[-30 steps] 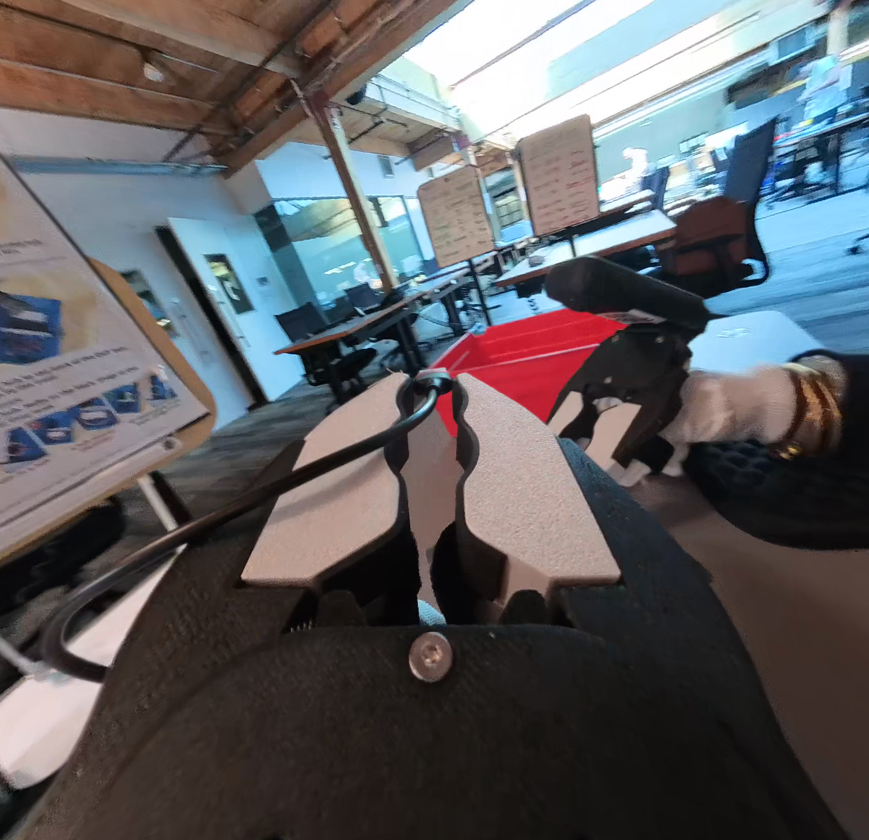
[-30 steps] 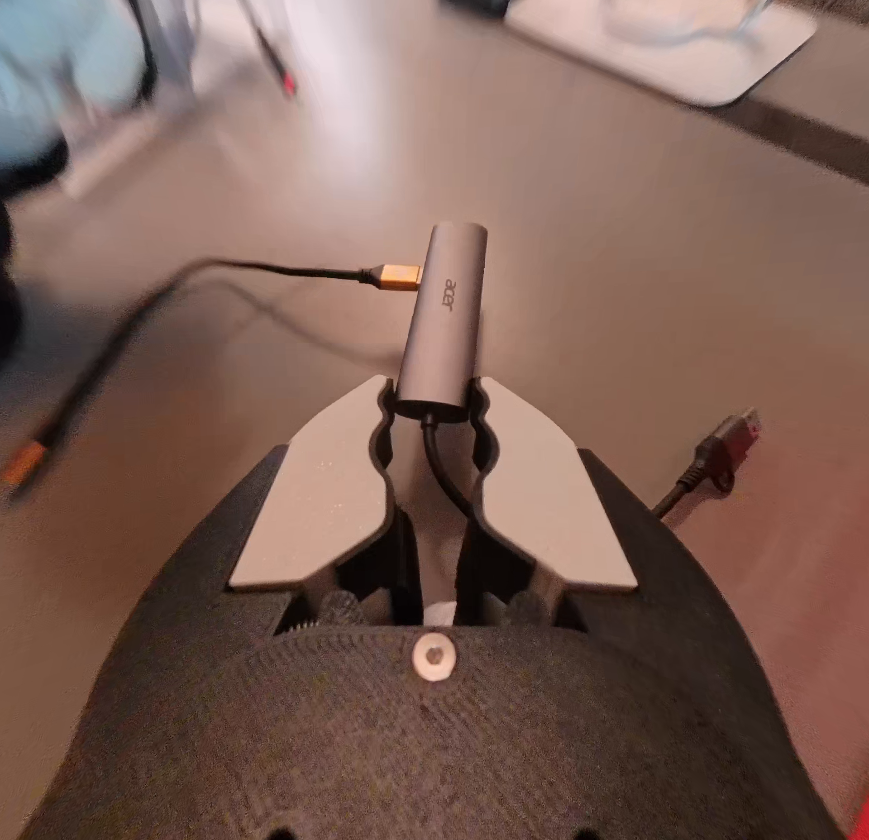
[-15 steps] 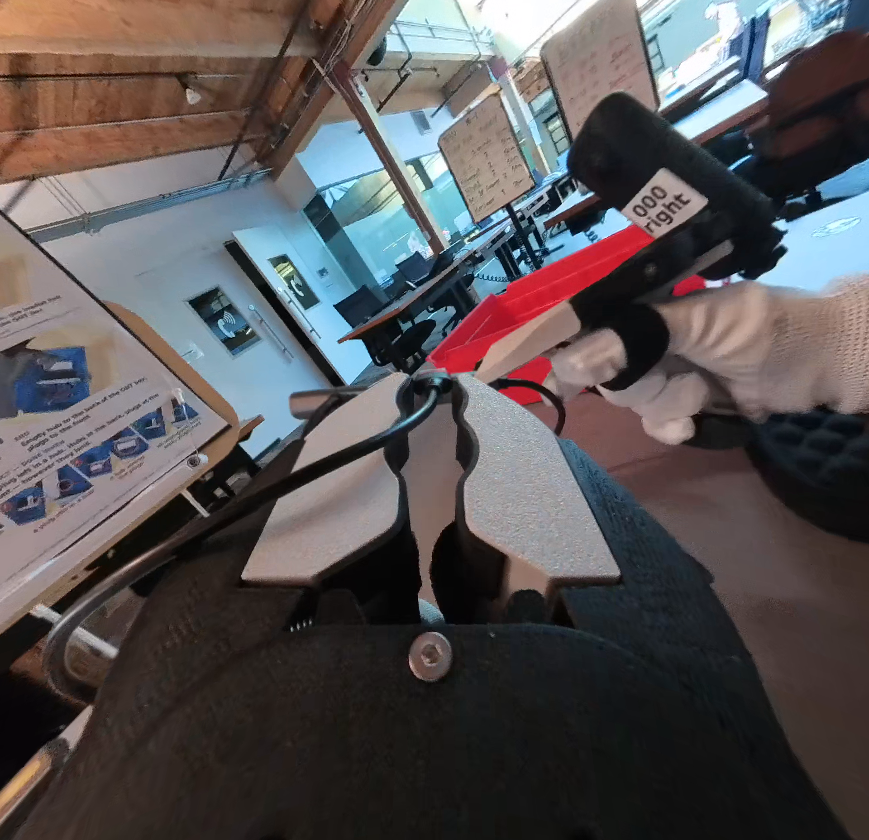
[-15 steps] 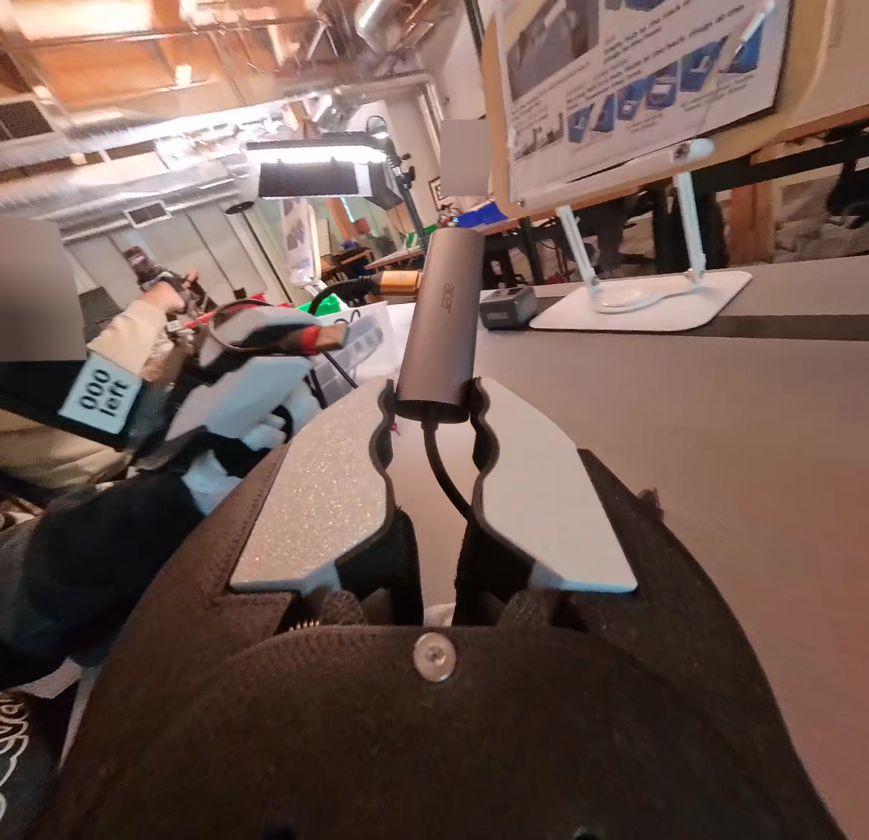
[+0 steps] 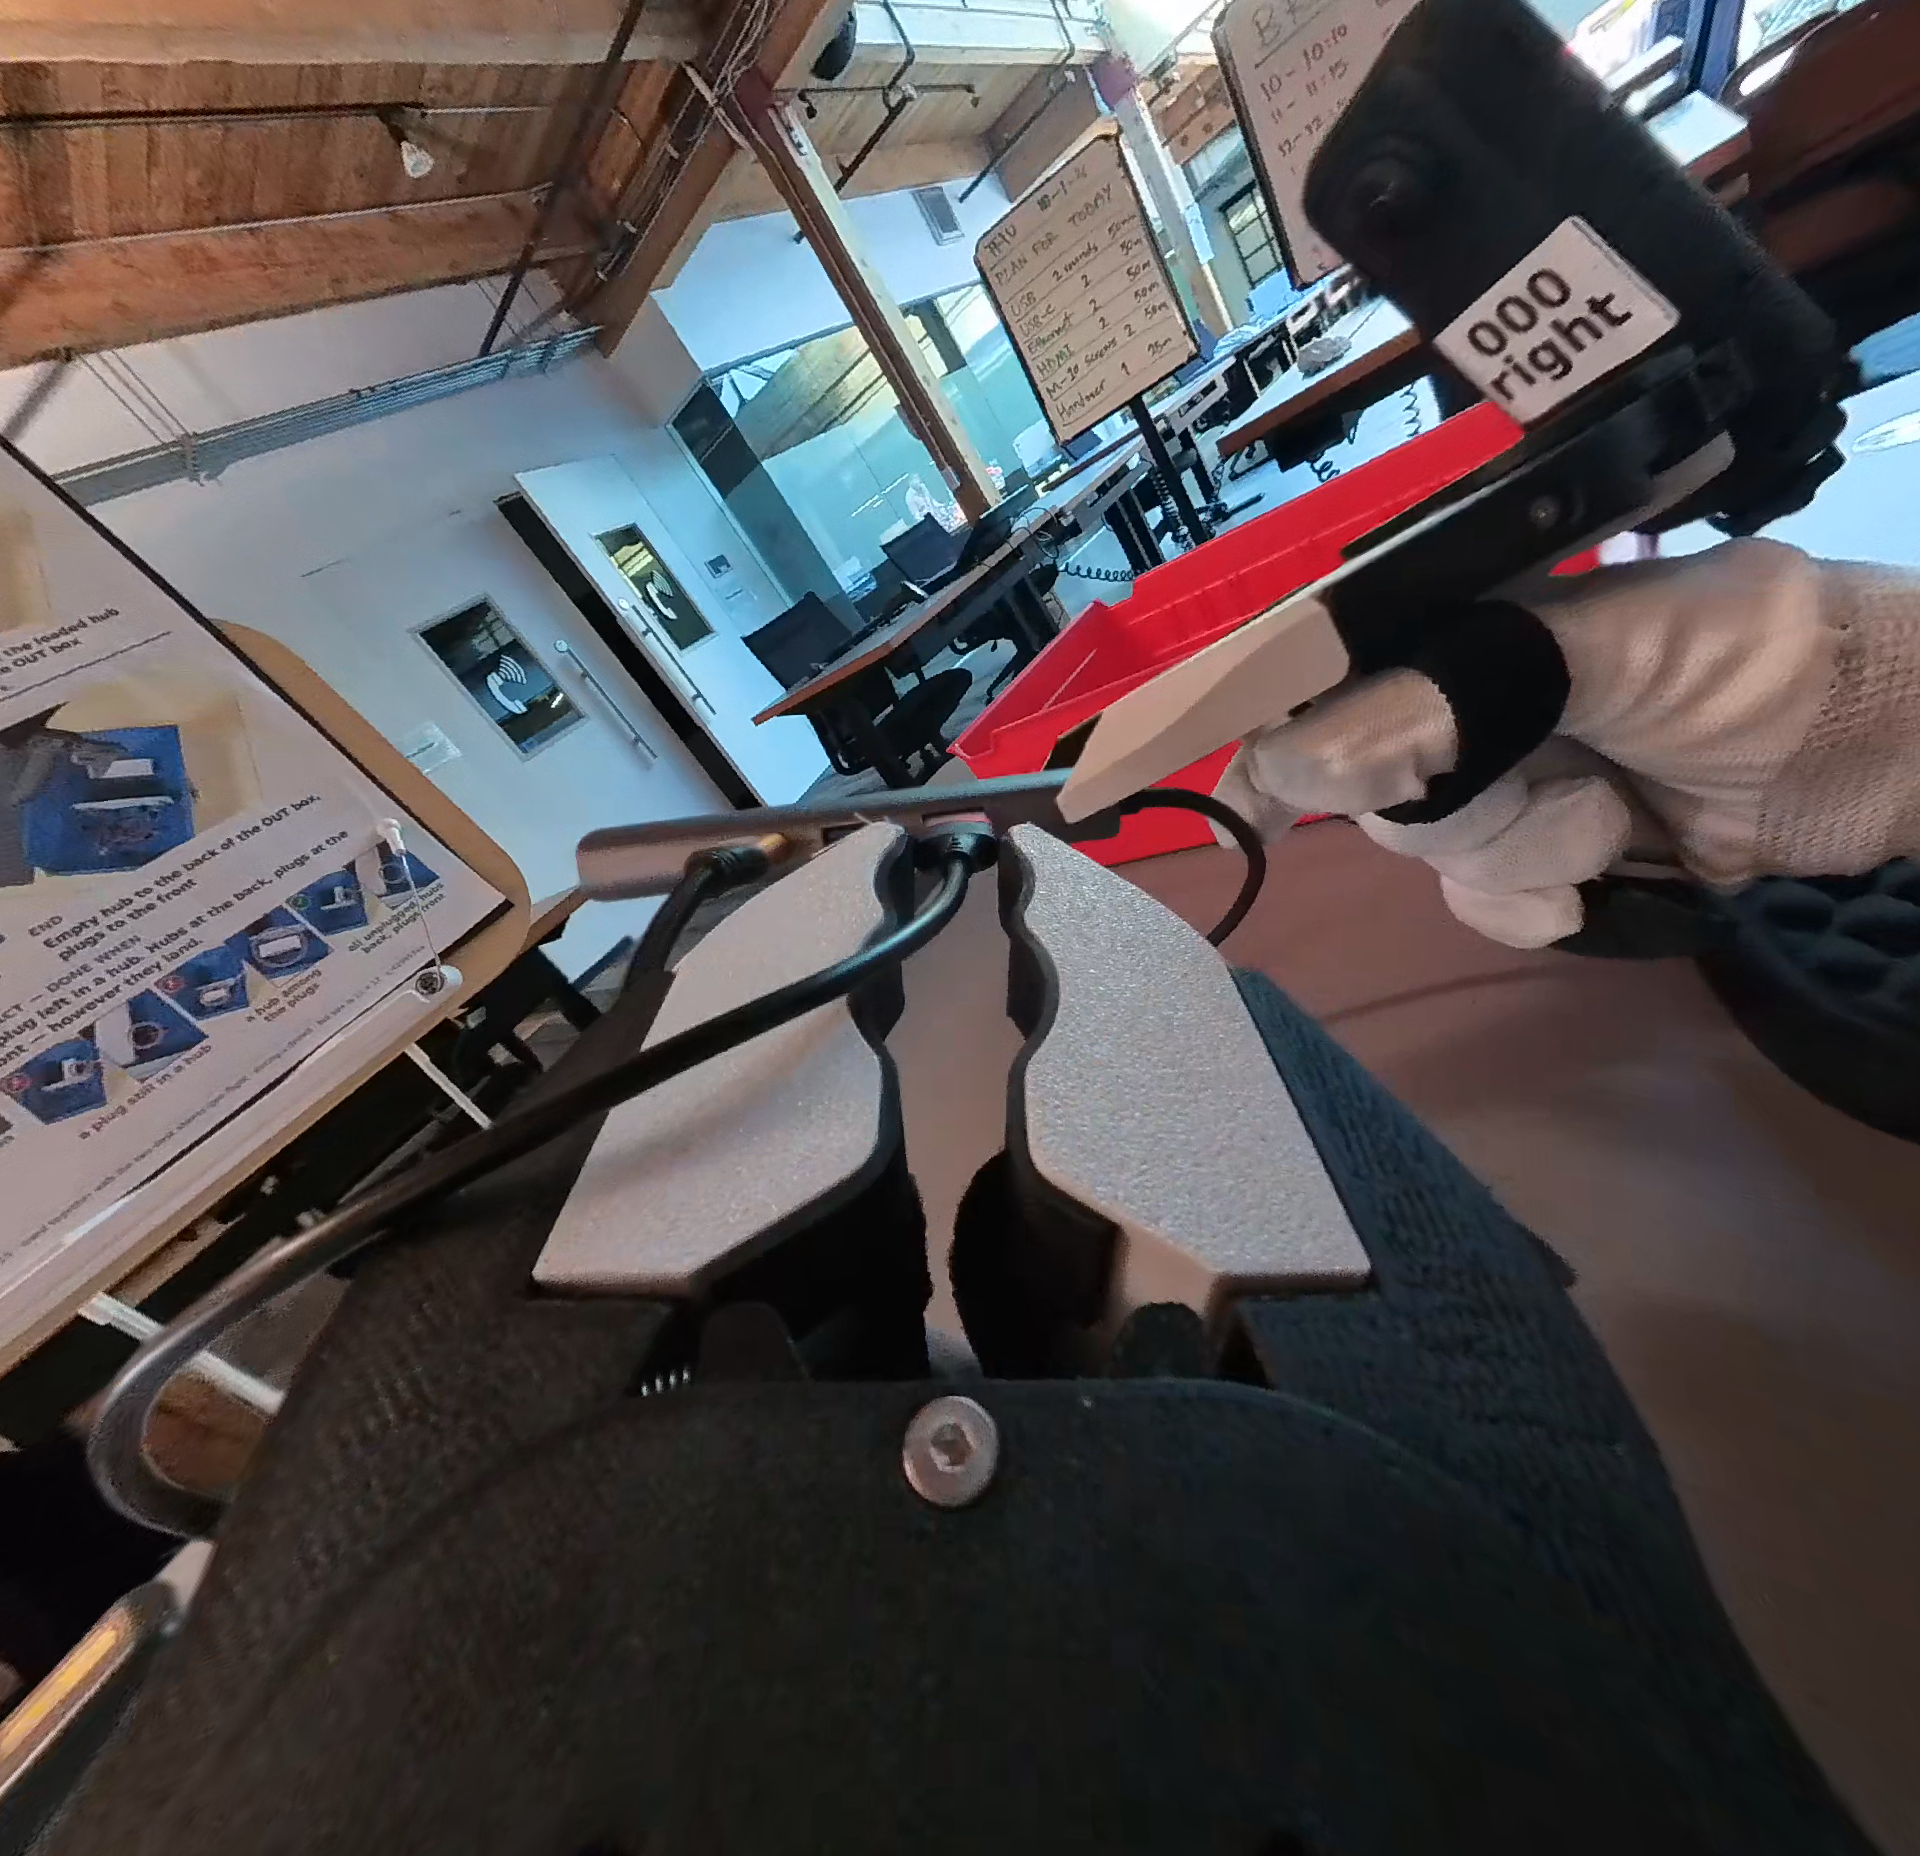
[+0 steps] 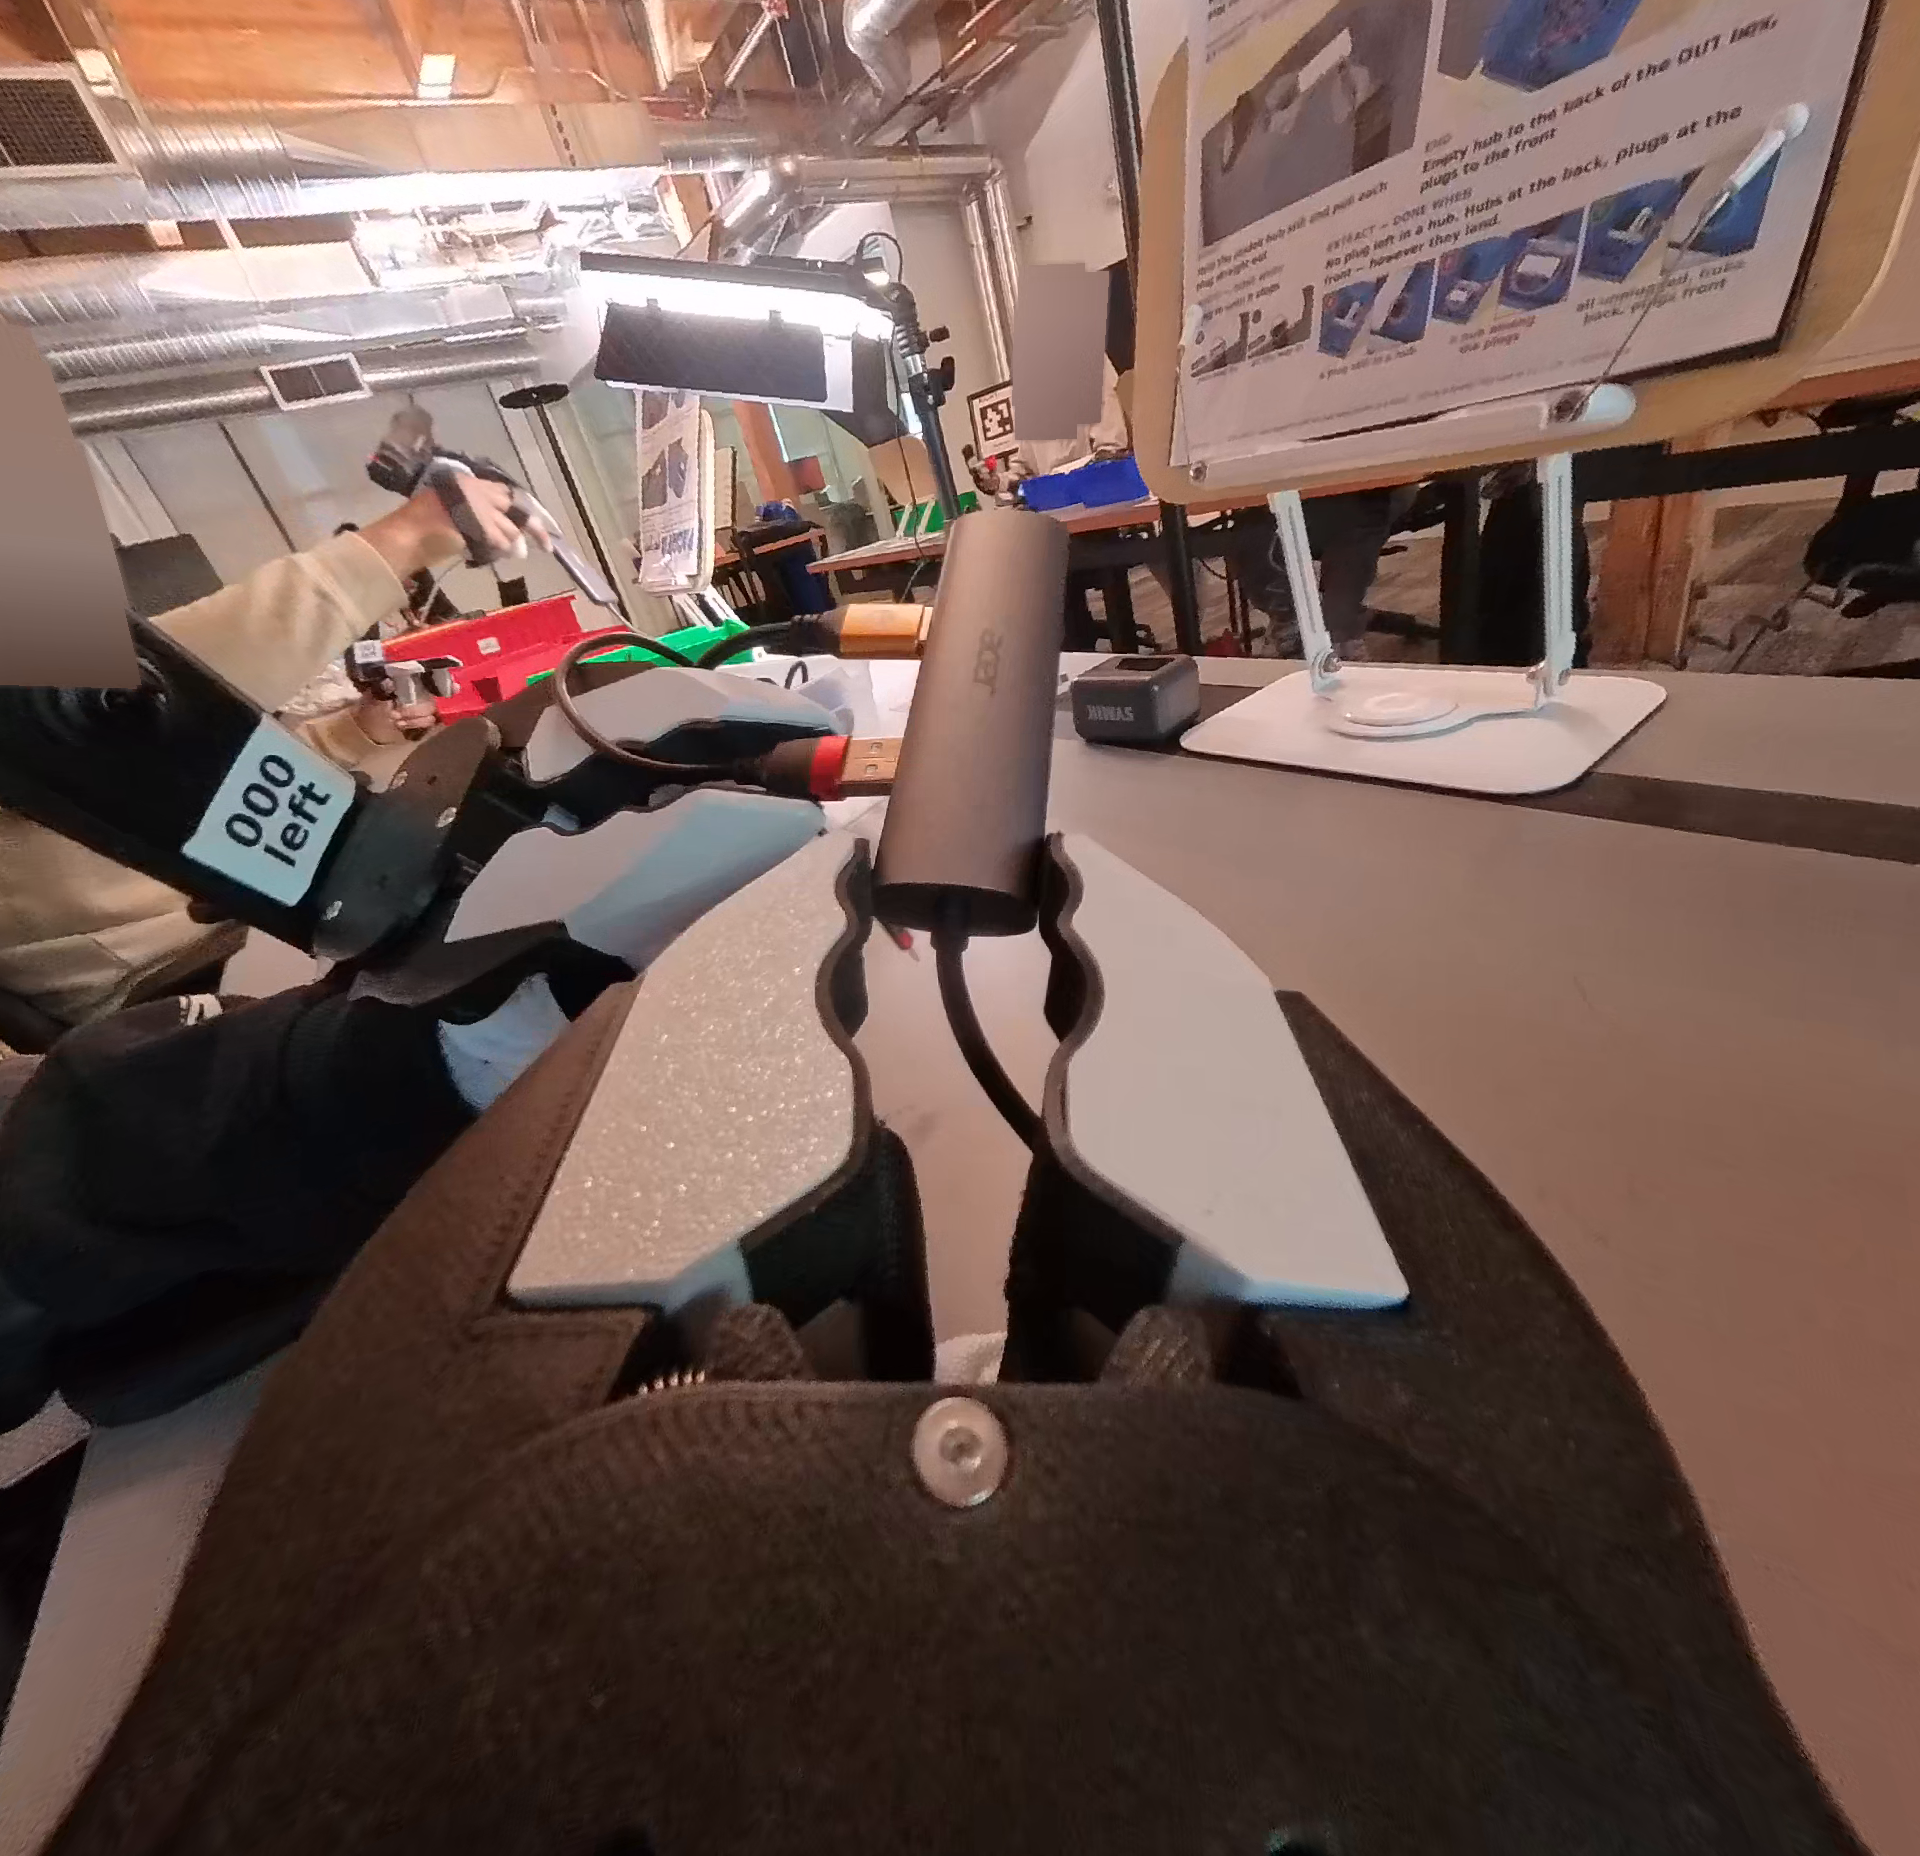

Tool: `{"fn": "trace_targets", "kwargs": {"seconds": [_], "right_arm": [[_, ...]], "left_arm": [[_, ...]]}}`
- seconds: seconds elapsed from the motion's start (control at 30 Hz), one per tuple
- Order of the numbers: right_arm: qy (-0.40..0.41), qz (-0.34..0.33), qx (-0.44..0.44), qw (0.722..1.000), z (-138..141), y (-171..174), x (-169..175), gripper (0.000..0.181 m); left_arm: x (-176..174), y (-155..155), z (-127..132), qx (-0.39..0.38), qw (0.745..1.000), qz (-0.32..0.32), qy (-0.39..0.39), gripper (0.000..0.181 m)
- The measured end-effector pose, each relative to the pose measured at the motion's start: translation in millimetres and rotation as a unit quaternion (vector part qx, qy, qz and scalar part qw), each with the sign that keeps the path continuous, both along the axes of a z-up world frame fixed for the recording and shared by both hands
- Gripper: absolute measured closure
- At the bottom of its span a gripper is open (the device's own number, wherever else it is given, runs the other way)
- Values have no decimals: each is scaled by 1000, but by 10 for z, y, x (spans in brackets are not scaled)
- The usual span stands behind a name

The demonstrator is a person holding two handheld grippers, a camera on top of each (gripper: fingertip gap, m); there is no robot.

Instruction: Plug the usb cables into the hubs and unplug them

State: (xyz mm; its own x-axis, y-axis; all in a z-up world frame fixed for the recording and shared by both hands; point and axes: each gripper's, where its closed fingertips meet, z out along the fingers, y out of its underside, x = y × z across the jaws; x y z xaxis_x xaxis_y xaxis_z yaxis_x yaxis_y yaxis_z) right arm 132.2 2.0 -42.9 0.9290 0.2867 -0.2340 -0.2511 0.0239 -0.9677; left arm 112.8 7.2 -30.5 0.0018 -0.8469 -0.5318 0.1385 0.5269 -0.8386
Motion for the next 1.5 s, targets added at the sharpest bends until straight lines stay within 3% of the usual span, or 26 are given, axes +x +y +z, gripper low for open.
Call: {"fn": "trace_targets", "kwargs": {"seconds": [0.2,0.4,0.5,0.57,0.73,0.9,0.97,1.03,1.07,1.13,1.23,1.33,1.5], "right_arm": [[-102,-40,25,994,63,-26,-23,150],[-48,-40,18,998,54,-13,45,150],[4,-40,26,999,71,-51,160,150],[-2,-54,23,998,63,-60,205,150],[-160,-89,-132,974,-422,77,202,150],[-191,-6,-314,930,-1108,98,7,150],[-203,27,-335,920,-1207,89,-78,150],[-215,29,-273,937,-1022,138,-129,142],[-224,29,-209,952,-818,160,-173,128],[-262,8,-45,964,-314,111,-252,122],[-348,-65,169,920,265,-188,-364,132],[-421,-95,253,866,396,-358,-514,145],[-452,-58,224,862,240,-274,-602,152]], "left_arm": [[-33,-20,49,-20,1000,-16,-8,166],[-45,-23,78,-8,1000,-12,-6,167],[-94,3,178,-48,998,-23,-17,166],[-128,25,241,-87,995,-39,-29,166],[-284,102,468,-150,982,-80,-81,166],[-400,243,617,-229,960,-117,-107,166],[-403,292,611,-273,946,-142,-102,166],[-399,273,599,-321,923,-193,-84,166],[-397,236,591,-347,907,-230,-68,166],[-399,114,551,-403,859,-316,-13,166],[-424,-46,452,-449,796,-401,60,167],[-387,-197,248,-452,775,-419,139,166],[-411,-447,101,-425,762,-446,201,166]]}}
